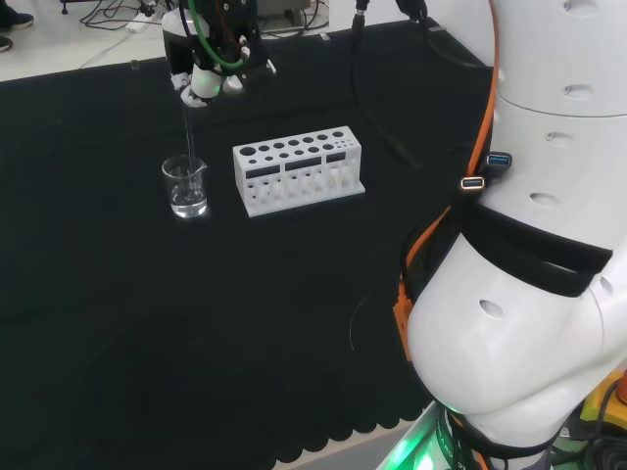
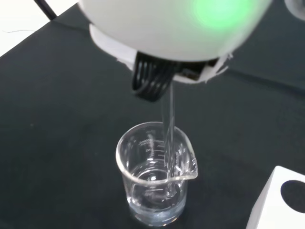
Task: Stir in the beaker to the left of the white test tube rack with the glass rod.
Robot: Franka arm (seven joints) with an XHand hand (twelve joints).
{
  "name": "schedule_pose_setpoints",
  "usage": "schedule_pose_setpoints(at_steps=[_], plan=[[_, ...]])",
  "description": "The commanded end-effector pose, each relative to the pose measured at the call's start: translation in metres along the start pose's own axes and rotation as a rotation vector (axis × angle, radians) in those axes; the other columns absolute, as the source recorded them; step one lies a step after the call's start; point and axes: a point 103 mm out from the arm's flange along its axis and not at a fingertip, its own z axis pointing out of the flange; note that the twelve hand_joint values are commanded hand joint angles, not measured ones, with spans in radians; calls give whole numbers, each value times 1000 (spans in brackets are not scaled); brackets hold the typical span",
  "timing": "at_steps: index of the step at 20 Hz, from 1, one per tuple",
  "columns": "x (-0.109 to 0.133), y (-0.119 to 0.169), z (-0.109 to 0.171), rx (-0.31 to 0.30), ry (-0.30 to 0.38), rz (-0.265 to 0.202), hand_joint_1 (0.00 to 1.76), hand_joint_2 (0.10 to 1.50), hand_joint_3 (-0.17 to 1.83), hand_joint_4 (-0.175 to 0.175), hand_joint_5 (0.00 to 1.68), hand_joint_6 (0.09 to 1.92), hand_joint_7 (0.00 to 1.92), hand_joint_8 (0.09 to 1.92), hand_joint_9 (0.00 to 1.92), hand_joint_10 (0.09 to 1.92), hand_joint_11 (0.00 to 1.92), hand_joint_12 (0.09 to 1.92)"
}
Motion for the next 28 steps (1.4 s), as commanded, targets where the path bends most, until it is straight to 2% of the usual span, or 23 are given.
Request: schedule_pose_setpoints(at_steps=[1, 7, 11, 15, 23, 28], plan=[[41, -10, 6, 33, -42, 24, 1337, 431, 965, -175, 1406, 558, 1475, 499, 1897, 221, 1688, 835], [52, 11, 8, 16, -7, -2, 1337, 430, 966, -175, 1405, 560, 1474, 501, 1897, 222, 1687, 836], [45, 18, 5, 20, -13, -4, 1337, 430, 966, -175, 1405, 561, 1474, 503, 1897, 222, 1688, 836], [29, 28, -2, 25, -21, 0, 1337, 430, 967, -175, 1405, 562, 1474, 504, 1896, 222, 1687, 836], [6, 13, -10, 26, -42, 22, 1337, 431, 966, -175, 1403, 564, 1472, 506, 1896, 223, 1687, 837], [6, -6, -10, 29, -51, 43, 1337, 431, 966, -175, 1402, 565, 1471, 508, 1895, 223, 1687, 837]])
